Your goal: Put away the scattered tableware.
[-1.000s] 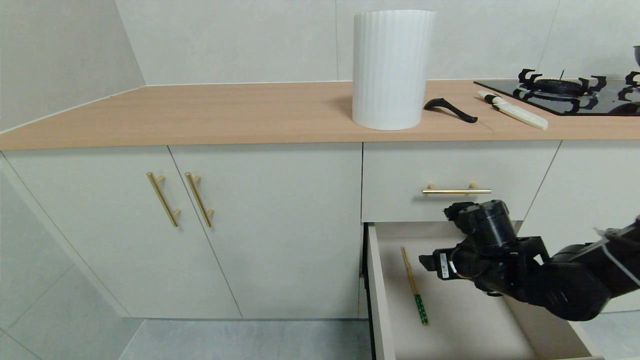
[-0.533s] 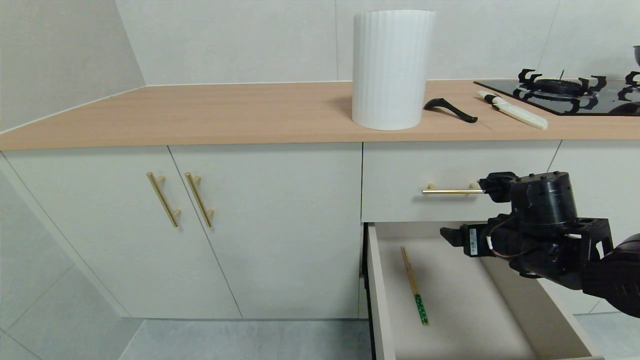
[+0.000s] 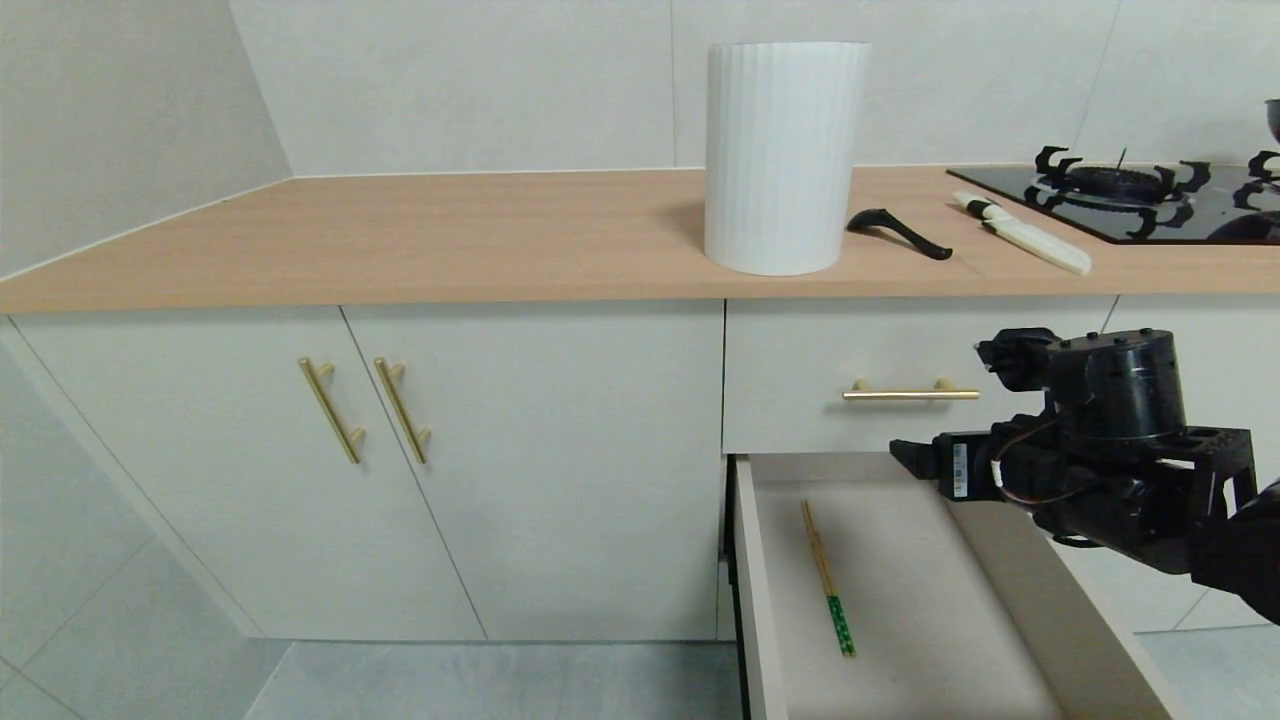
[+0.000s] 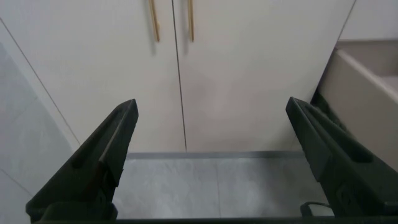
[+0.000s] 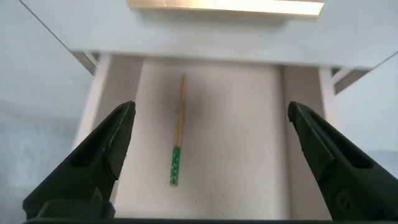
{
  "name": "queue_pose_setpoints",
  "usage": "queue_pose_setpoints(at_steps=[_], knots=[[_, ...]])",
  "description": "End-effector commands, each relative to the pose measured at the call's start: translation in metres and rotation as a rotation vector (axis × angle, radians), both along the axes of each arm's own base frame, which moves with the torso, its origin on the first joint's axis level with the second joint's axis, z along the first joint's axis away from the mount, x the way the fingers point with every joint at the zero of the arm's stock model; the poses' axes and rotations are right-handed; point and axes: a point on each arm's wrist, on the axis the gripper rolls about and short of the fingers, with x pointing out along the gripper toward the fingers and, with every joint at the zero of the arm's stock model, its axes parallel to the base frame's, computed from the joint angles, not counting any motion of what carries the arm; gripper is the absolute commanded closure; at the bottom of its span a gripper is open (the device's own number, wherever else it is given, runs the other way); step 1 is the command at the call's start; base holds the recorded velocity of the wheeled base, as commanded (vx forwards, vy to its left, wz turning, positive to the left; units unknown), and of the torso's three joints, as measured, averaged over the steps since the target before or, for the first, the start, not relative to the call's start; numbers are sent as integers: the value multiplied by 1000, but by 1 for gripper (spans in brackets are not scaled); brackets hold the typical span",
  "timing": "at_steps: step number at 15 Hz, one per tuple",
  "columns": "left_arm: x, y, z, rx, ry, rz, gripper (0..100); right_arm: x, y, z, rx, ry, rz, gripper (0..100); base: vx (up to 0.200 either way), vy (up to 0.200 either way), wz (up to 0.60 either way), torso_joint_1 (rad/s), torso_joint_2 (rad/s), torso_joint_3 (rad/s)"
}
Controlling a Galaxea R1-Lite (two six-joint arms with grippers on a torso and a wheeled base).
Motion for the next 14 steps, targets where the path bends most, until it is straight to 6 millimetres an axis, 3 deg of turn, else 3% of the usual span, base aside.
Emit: queue_pose_setpoints(at_steps=[1,14], knots=[[0,0,0,0,-1,0,0,0,0,0,0,1,0,0,0,0,0,119,-232,-295],[0,0,0,0,-1,0,0,2,-1,-4,-5,13,-5,0,0,0,0,173,-485,-295]])
